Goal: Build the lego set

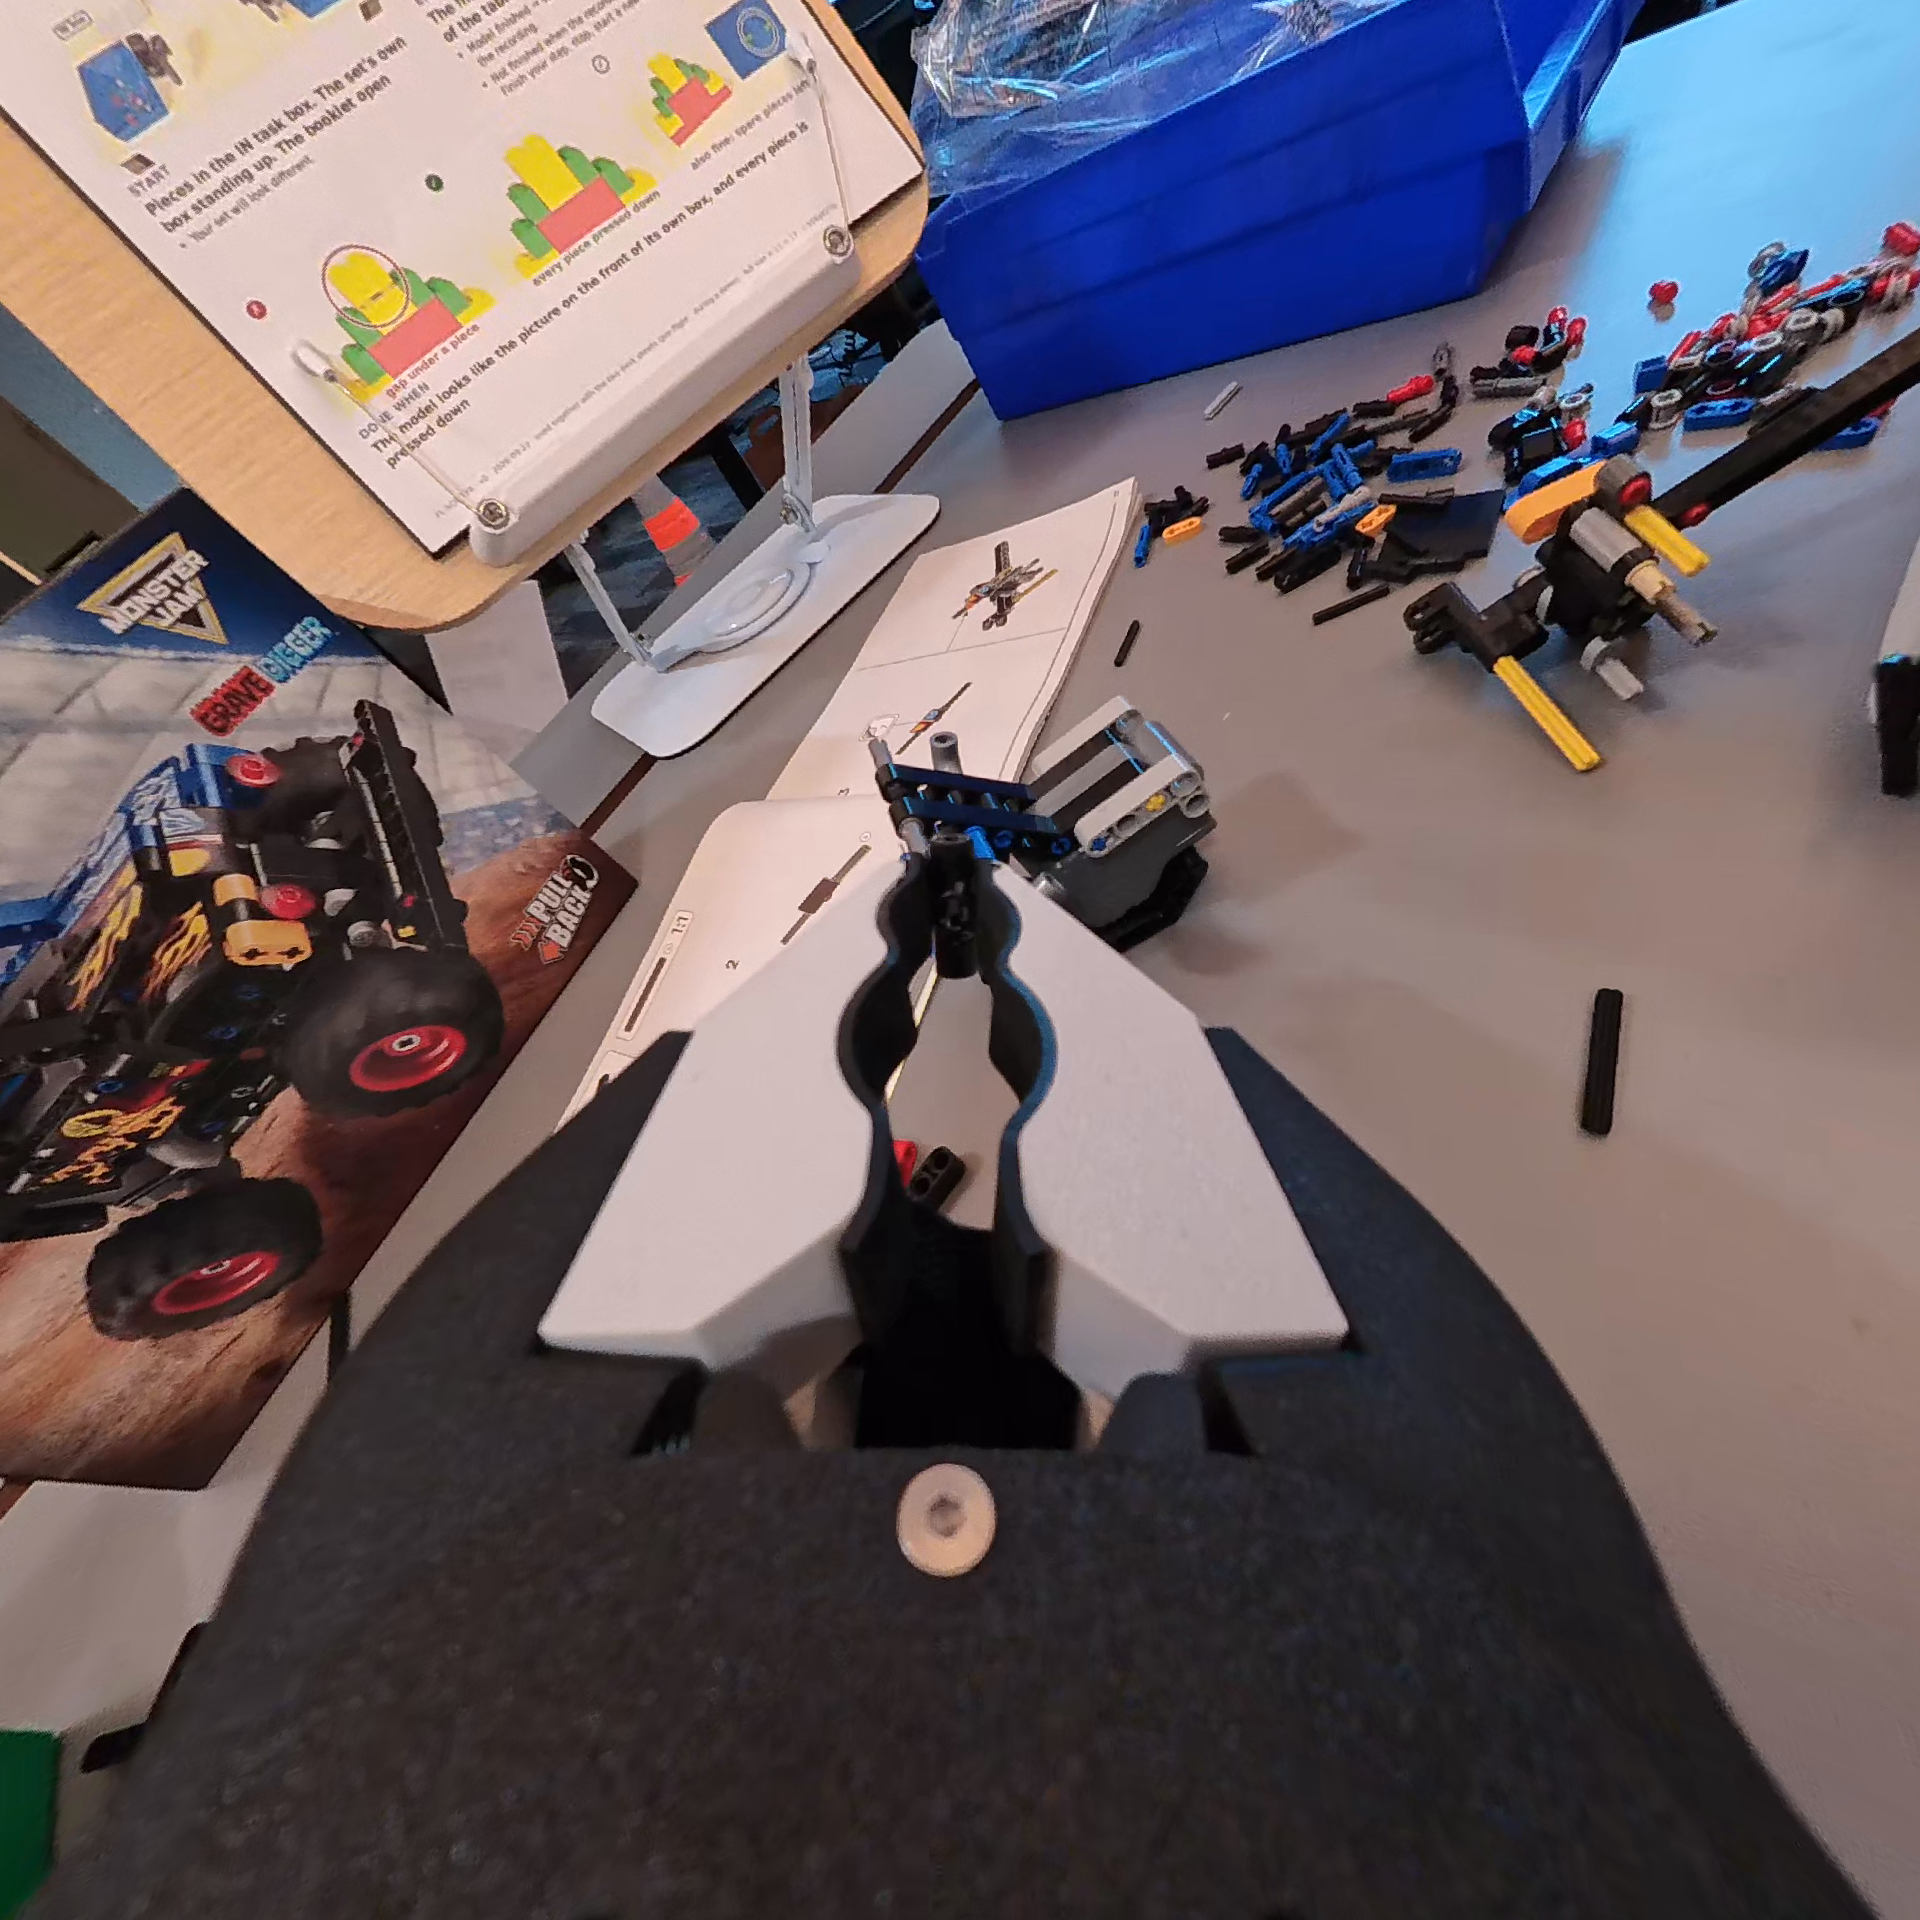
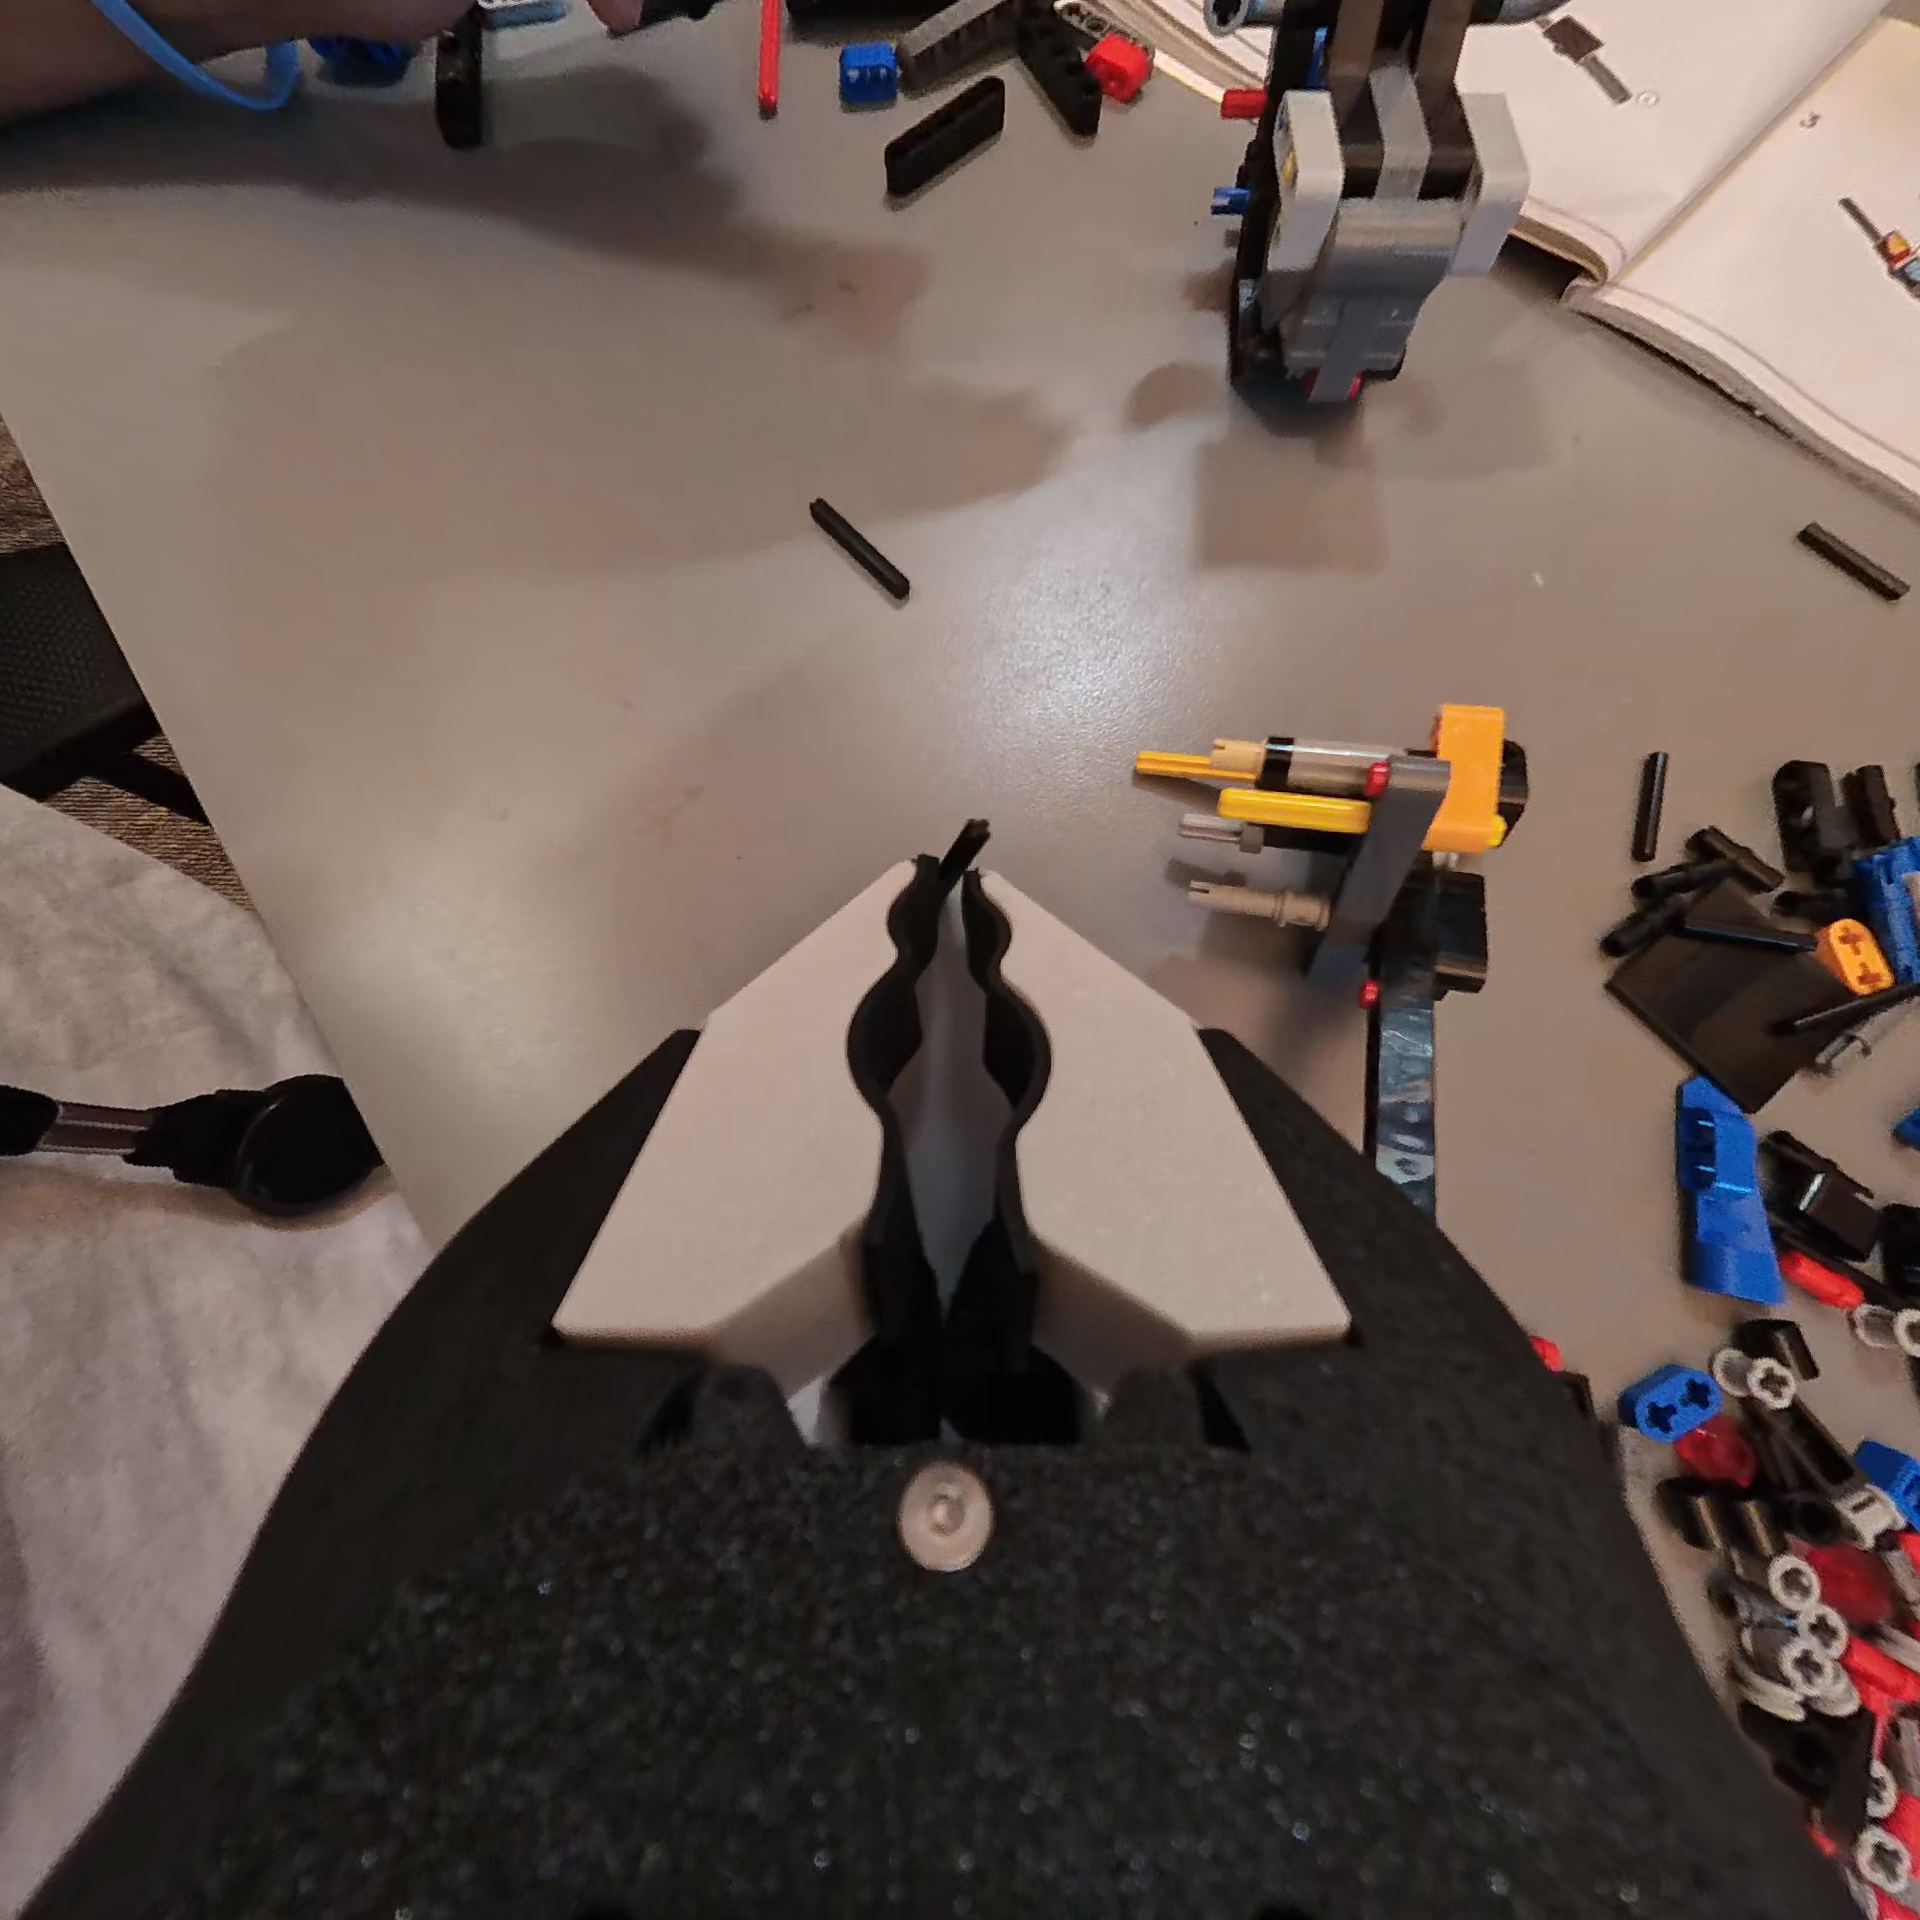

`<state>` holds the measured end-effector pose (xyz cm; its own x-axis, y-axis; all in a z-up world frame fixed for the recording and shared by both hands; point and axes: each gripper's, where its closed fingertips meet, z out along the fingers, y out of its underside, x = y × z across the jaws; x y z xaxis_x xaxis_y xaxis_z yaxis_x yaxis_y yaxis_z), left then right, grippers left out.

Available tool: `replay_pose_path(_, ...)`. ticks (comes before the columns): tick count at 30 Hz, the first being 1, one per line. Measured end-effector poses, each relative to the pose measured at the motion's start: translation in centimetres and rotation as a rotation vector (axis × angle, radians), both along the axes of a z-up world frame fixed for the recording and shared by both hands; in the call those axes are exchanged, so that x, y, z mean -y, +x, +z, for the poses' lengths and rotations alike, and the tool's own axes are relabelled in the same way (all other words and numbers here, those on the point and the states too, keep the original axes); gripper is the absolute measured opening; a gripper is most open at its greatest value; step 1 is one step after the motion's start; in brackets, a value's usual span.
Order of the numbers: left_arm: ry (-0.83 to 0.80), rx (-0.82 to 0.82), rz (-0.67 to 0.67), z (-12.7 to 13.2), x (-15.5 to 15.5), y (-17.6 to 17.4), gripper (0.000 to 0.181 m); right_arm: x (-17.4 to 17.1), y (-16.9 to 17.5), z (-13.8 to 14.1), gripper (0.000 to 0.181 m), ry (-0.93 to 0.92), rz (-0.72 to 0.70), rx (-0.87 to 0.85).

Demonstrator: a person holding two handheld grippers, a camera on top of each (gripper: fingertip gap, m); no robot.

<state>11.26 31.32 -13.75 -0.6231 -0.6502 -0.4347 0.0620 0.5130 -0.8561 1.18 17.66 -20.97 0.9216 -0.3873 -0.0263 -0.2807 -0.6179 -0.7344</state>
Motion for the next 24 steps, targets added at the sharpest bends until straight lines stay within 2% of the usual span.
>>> replay_pose_path(1, -0.001, 0.001, -0.001, 0.0, 0.0, 0.0, 0.005, 0.0, 0.0, -0.1, 0.003, -0.002, -0.002, -0.003)
replay_pose_path(11, 0.008, 0.005, 0.001, 0.0, 0.0, 0.0, 0.005, -0.5, -0.1, -0.6, 0.002, -0.014, -0.010, -0.032)
replay_pose_path(14, 0.007, 0.008, 0.000, 0.1, 0.0, -0.1, 0.005, -0.4, -0.1, -0.4, 0.016, -0.014, -0.044, 0.005)
replay_pose_path(18, 0.009, 0.008, -0.012, 0.0, 0.3, -0.3, 0.005, -0.8, 0.1, -1.0, 0.019, -0.021, -0.085, 0.062)
replay_pose_path(21, 0.025, 0.008, -0.017, -0.2, 0.6, -0.5, 0.005, -1.1, 1.0, -1.0, 0.013, -0.034, -0.145, 0.092)
replay_pose_path(24, 0.029, 0.010, -0.035, -0.2, 1.0, -0.8, 0.005, -1.5, 1.4, -1.0, 0.003, -0.068, -0.139, 0.159)
